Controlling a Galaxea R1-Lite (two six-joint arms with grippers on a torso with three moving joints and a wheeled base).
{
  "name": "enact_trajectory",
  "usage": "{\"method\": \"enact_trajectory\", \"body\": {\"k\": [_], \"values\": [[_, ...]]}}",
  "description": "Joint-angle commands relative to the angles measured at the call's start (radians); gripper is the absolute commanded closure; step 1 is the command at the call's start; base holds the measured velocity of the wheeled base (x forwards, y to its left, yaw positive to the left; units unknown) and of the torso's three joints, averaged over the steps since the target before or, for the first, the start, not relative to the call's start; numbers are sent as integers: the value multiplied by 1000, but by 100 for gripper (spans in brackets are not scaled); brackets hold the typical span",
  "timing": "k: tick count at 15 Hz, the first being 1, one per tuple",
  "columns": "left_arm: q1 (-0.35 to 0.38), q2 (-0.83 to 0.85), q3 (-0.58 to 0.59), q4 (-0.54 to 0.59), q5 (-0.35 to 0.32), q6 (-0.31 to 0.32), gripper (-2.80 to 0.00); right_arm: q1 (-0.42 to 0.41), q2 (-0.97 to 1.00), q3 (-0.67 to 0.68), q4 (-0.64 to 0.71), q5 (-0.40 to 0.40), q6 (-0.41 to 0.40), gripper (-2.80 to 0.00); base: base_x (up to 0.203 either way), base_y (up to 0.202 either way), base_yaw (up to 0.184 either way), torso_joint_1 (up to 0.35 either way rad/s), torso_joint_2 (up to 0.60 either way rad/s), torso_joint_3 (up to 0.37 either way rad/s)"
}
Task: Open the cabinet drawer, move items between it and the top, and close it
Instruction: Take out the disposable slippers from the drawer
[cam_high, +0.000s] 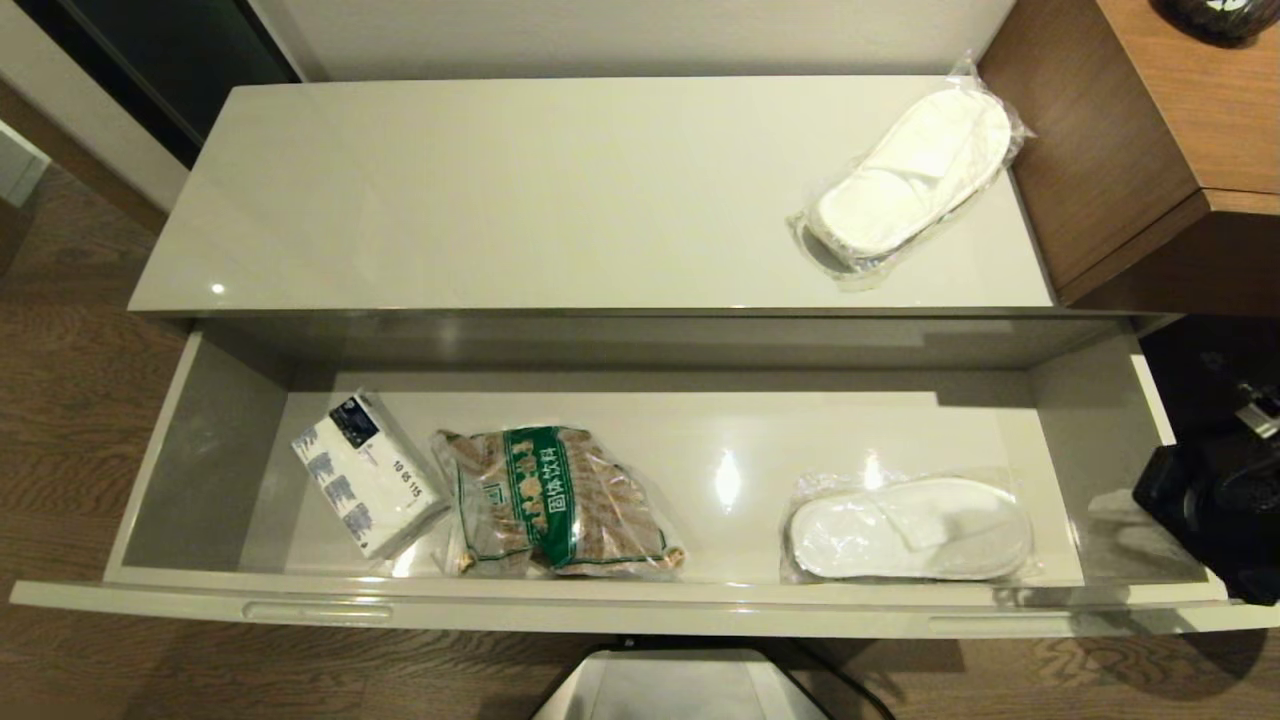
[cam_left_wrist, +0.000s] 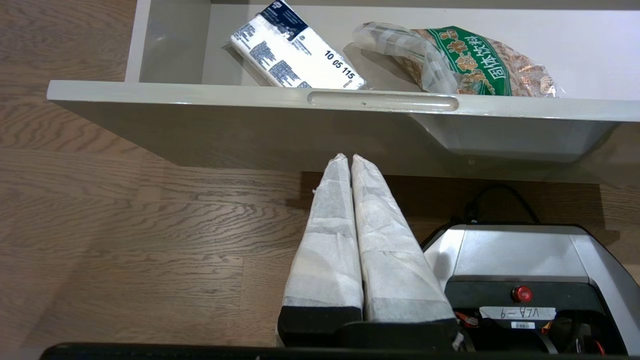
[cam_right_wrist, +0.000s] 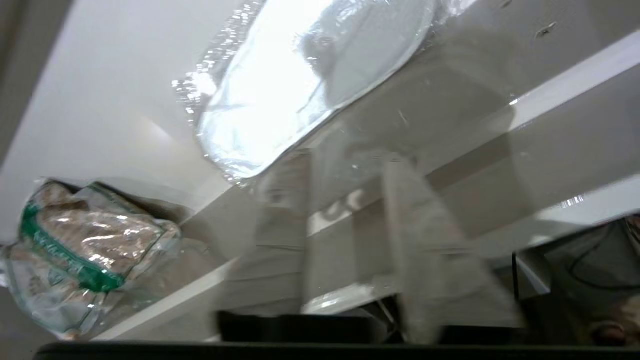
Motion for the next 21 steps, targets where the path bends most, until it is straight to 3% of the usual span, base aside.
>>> {"method": "enact_trajectory", "body": {"k": [1, 8, 11, 21], "values": [[1, -1, 0, 0, 0, 0, 0, 5, 56, -1, -13, 2, 2, -280, 0, 0, 0, 0, 0, 0], [0, -1, 0, 0, 0, 0, 0, 33, 104, -22, -17, 1, 0, -280, 0, 0, 0, 0, 0, 0], [0, -1, 0, 0, 0, 0, 0, 31, 151, -48, -19, -6, -40, -280, 0, 0, 0, 0, 0, 0], [0, -1, 0, 0, 0, 0, 0, 68, 260, -76, -107, -52, -44, -280, 0, 0, 0, 0, 0, 0]]}}
